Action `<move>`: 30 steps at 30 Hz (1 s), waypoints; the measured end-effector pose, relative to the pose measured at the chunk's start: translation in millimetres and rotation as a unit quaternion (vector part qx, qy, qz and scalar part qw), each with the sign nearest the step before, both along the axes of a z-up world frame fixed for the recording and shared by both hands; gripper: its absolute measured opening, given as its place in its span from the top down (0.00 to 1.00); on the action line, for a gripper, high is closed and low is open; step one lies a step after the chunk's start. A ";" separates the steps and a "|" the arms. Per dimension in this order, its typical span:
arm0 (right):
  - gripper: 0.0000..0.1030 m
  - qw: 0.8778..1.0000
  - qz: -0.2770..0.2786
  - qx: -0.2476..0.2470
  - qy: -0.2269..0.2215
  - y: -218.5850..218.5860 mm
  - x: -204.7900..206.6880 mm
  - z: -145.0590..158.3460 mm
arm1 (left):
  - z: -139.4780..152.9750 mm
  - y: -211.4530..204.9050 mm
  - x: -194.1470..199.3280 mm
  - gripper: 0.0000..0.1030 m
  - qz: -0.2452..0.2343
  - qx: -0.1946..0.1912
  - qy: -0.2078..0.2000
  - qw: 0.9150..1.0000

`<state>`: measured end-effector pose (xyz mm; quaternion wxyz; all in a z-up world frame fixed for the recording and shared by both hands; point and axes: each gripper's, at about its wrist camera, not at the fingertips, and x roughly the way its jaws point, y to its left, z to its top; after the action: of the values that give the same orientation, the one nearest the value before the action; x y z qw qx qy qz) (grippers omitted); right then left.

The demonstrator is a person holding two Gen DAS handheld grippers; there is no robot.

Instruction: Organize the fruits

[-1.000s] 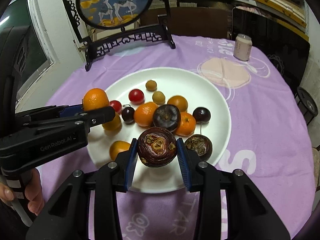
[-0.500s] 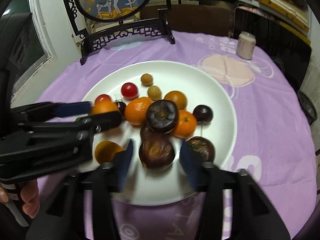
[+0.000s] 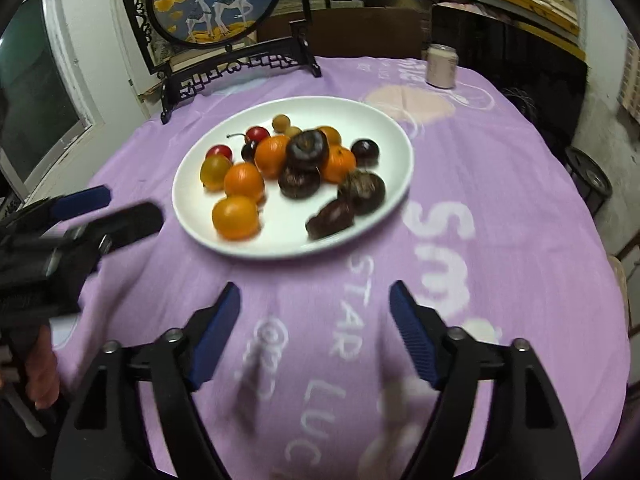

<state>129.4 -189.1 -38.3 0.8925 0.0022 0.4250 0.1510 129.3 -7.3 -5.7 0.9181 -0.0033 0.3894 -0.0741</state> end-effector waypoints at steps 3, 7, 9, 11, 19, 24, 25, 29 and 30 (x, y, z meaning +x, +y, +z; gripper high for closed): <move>0.09 0.999 -0.013 -0.026 -0.015 5.2 -11.1 3.3 | -0.7 -5.7 -20.9 0.04 -0.008 0.014 -0.001 1.000; 0.08 0.999 -0.014 -0.043 -0.021 10.7 -17.9 3.9 | 1.2 -0.8 -36.7 0.04 -0.003 0.008 -0.007 1.000; 0.08 0.999 -0.013 -0.042 -0.021 10.7 -20.0 5.0 | 3.0 3.5 -41.8 0.04 0.006 0.010 -0.012 1.000; 0.08 0.999 -0.013 -0.042 -0.024 11.6 -22.8 7.4 | 4.6 6.7 -44.9 0.04 0.011 0.007 -0.013 1.000; 0.08 0.999 -0.014 -0.041 -0.029 12.0 -28.9 13.3 | 9.3 12.0 -53.3 0.02 0.020 0.003 -0.023 1.000; 0.08 0.999 -0.015 -0.040 -0.034 11.3 -32.7 16.7 | 11.4 13.7 -54.9 0.02 0.023 0.001 -0.024 0.999; 0.08 0.999 -0.016 -0.039 -0.034 10.9 -33.1 17.2 | 11.6 14.3 -55.4 0.02 0.024 0.001 -0.024 0.999; 0.08 0.999 -0.020 -0.034 -0.035 8.8 -33.7 18.6 | 11.3 17.6 -55.3 0.02 0.030 0.001 -0.023 0.999; 0.08 0.999 -0.021 -0.033 -0.035 8.5 -34.0 19.0 | 11.2 17.8 -54.9 0.02 0.031 0.001 -0.022 0.999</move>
<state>95.4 -180.6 -19.3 0.9093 -0.0240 0.3982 0.1182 74.4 10.5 5.5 0.9283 -0.0126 0.3689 -0.0452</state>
